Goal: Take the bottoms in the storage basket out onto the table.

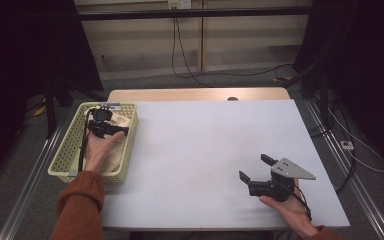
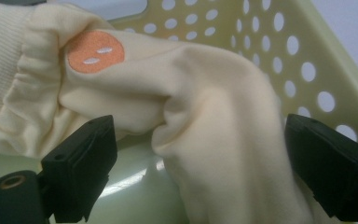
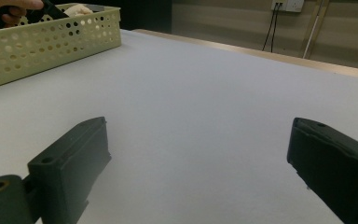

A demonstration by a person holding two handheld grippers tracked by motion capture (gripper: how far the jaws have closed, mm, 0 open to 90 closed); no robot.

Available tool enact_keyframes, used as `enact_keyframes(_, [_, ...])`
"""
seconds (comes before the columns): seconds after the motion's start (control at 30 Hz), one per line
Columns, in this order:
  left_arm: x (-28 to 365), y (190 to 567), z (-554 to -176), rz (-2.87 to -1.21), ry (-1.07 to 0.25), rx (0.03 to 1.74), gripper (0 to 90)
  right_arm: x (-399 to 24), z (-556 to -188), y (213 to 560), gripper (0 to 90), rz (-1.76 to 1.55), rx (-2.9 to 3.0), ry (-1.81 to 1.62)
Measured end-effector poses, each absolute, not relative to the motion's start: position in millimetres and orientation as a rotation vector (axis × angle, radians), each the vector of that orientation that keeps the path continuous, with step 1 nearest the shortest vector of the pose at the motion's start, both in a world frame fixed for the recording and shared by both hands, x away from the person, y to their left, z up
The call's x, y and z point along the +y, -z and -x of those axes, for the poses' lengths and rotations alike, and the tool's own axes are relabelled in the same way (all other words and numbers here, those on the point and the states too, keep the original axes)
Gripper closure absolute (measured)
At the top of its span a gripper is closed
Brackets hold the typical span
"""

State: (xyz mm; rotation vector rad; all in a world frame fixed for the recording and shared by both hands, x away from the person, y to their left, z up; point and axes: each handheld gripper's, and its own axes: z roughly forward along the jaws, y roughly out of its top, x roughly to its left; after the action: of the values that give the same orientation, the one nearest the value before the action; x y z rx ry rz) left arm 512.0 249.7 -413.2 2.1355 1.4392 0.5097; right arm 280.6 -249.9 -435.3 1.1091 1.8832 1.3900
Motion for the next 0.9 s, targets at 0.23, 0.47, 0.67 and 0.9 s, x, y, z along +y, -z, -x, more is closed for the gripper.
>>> enact_keyframes(0.23, [257.4,422.2,-517.4,-2.18,-0.521,1.513,10.1,-250.1,-280.5,435.7,5.7,-1.11,1.89,-1.386])
enact_keyframes(0.47, [258.3,431.4,-519.0,-2.221,-0.444,1.518,19.3,-250.6,-280.4,435.5,5.7,-1.113,1.89,-1.398])
enact_keyframes(0.67, [258.4,434.7,-519.7,-2.177,-0.254,1.514,24.0,-250.9,-280.5,435.5,5.7,-1.123,1.886,-1.396])
enact_keyframes(0.9, [257.8,432.4,-519.5,-2.167,-0.152,1.523,42.9,-250.6,-280.6,435.8,5.9,-1.121,1.891,-1.393])
